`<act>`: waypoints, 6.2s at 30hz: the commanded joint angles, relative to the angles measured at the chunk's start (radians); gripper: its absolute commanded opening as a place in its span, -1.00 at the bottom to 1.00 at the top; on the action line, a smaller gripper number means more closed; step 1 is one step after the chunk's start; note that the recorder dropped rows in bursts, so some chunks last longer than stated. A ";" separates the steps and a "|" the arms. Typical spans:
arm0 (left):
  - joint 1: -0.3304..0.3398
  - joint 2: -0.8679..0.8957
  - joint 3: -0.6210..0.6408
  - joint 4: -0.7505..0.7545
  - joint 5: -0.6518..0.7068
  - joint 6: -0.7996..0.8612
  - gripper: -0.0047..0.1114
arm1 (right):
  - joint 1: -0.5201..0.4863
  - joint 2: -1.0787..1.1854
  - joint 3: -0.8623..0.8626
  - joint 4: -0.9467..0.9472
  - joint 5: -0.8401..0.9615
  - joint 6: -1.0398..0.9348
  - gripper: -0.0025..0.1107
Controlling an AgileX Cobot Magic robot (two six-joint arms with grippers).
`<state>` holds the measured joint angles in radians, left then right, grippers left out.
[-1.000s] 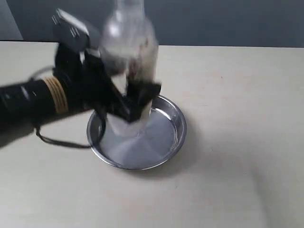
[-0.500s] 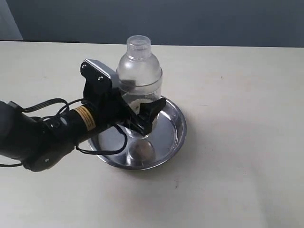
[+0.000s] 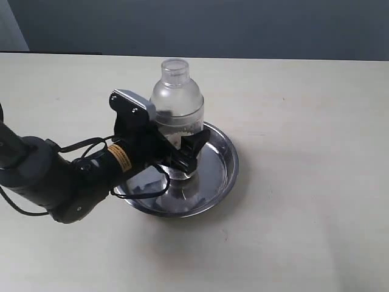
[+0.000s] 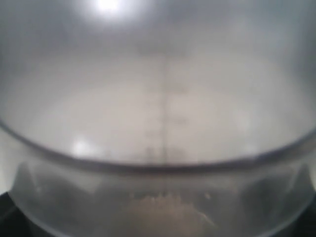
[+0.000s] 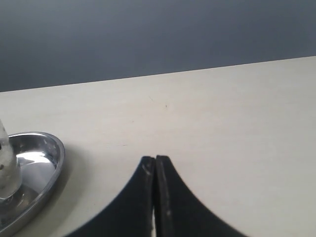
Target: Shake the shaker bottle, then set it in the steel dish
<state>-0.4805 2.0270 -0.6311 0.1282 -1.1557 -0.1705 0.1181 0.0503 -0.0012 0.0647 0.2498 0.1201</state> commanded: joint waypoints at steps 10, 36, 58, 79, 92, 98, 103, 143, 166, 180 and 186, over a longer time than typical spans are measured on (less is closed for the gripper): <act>0.000 -0.003 -0.008 0.090 -0.065 -0.039 -0.87 | 0.001 0.004 0.001 -0.003 -0.015 -0.004 -0.97; 0.000 -0.016 -0.008 0.108 -0.065 -0.038 0.89 | 0.001 0.004 0.001 -0.003 -0.013 -0.004 -0.97; 0.000 -0.352 -0.004 0.049 0.156 0.046 0.89 | 0.001 0.004 0.001 -0.003 -0.016 -0.004 -0.97; 0.000 -1.399 0.006 0.027 1.421 0.148 -0.91 | 0.001 0.004 0.001 -0.006 -0.013 -0.004 -0.97; 0.000 -2.027 0.105 0.044 1.855 0.097 -0.91 | 0.001 0.004 0.001 -0.006 -0.015 -0.004 -0.97; 0.000 -2.021 0.105 -0.019 1.871 0.085 -0.91 | 0.001 0.002 0.001 -0.006 -0.013 -0.004 -0.97; 0.000 -2.021 0.109 -0.011 1.862 0.098 -0.91 | 0.001 0.002 0.001 -0.006 -0.013 -0.004 -0.97; 0.430 -2.027 0.631 -0.288 1.463 0.233 -0.91 | 0.001 0.002 0.001 -0.004 -0.016 -0.004 -0.97; 0.460 -2.027 0.631 -0.273 1.386 0.233 -0.91 | 0.001 0.002 0.001 -0.004 -0.014 -0.004 -0.97; 0.460 -2.027 0.631 -0.273 1.386 0.235 -0.91 | 0.001 0.002 0.001 -0.004 -0.014 -0.004 -0.97; 0.460 -2.027 0.631 -0.273 1.386 0.235 -0.91 | 0.001 0.002 0.001 -0.004 -0.014 -0.004 -0.97</act>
<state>-0.0241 0.0043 -0.0042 -0.1517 0.2441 0.0679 0.1181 0.0503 -0.0012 0.0647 0.2494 0.1201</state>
